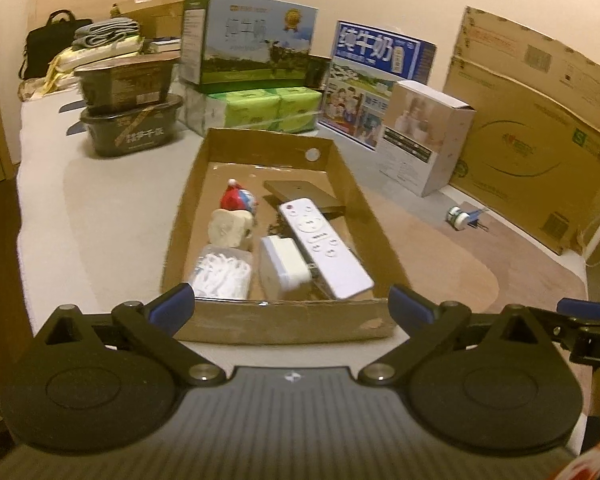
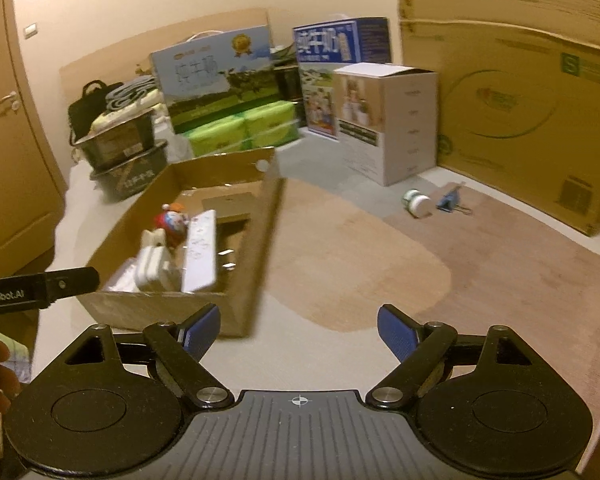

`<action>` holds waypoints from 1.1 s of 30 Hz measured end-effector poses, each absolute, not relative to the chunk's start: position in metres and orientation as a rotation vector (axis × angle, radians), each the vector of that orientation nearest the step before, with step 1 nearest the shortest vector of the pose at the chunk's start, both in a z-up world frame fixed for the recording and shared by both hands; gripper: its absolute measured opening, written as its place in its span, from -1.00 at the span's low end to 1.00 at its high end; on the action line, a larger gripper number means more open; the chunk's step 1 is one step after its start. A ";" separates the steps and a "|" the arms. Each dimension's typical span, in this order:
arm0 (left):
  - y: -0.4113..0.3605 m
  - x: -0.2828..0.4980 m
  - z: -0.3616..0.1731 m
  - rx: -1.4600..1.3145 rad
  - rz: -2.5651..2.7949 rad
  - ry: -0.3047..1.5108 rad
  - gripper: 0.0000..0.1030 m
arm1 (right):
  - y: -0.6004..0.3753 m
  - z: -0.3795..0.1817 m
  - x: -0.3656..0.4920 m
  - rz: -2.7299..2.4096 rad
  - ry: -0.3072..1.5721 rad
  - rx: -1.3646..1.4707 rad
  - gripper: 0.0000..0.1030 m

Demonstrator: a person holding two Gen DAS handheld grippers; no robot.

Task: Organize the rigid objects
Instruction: 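Move both open grippers toward the tape roll and blue binder clip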

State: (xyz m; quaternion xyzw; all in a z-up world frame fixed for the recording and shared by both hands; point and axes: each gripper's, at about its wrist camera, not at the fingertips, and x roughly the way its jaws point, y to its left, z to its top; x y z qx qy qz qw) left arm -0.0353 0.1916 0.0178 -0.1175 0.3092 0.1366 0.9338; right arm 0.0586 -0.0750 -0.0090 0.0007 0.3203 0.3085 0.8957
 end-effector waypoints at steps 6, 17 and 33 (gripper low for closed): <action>0.168 -0.023 0.023 -0.215 0.225 0.639 0.99 | -0.104 -0.006 0.060 0.590 0.652 0.012 0.66; 0.124 0.013 0.031 -0.170 0.080 0.646 0.98 | -0.151 -0.006 0.073 0.514 0.646 0.051 0.66; 0.082 0.090 0.022 -0.059 -0.116 0.689 0.81 | -0.199 -0.019 0.125 0.489 0.636 0.050 0.66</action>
